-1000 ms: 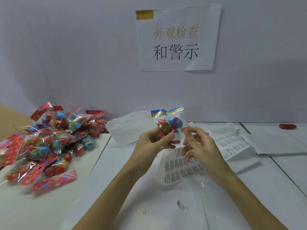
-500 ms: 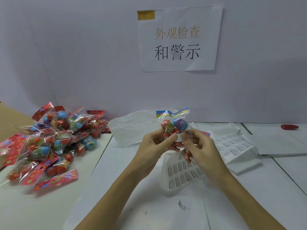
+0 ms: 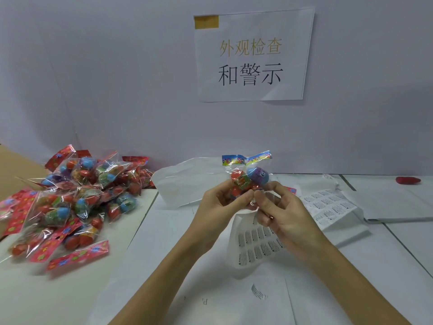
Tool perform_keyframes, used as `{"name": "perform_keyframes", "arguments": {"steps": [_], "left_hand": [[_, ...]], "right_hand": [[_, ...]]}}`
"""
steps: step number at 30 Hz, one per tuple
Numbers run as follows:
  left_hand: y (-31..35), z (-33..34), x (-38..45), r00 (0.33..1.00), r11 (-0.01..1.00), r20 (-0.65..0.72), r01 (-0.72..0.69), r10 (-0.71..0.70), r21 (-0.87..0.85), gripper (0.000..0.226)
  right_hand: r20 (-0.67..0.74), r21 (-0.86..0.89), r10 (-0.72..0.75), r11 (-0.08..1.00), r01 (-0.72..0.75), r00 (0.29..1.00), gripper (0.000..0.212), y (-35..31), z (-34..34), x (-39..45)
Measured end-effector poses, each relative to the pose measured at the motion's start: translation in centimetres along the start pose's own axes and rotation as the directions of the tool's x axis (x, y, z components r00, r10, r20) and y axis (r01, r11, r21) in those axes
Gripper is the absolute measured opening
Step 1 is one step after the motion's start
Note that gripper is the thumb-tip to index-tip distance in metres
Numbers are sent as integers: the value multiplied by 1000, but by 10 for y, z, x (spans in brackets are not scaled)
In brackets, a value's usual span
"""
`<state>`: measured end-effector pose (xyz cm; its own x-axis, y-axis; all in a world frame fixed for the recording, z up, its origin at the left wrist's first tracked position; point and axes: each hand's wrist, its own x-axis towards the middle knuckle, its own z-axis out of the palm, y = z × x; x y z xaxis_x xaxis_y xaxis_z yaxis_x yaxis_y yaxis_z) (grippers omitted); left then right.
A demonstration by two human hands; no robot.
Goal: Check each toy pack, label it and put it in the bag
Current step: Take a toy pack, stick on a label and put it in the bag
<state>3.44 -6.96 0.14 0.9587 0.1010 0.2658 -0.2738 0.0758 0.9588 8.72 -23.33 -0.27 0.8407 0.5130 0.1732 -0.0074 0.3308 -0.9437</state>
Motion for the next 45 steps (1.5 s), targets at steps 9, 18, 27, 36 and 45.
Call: {"name": "perform_keyframes", "arguments": {"steps": [9, 18, 27, 36, 45], "left_hand": [[3, 6, 0, 997, 997, -70, -34, 38, 64, 46], [11, -25, 9, 973, 1000, -232, 18, -13, 19, 41], [4, -15, 9, 930, 974, -322, -120, 178, 192, 22], [16, -19, 10, 945, 966, -279, 104, -170, -234, 48], [12, -20, 8, 984, 983, -149, 73, -99, -167, 36]], "right_hand": [[54, 166, 35, 985, -43, 998, 20, -6, -12, 5], [-47, -289, -31, 957, 16, 998, 40, -11, -26, 4], [-112, -267, -51, 963, 20, 992, 36, -12, -18, 0], [86, -469, -306, 827, 309, 948, 35, -2, -8, -5], [-101, -95, -65, 994, 55, 993, 60, -6, -2, -2]]}}
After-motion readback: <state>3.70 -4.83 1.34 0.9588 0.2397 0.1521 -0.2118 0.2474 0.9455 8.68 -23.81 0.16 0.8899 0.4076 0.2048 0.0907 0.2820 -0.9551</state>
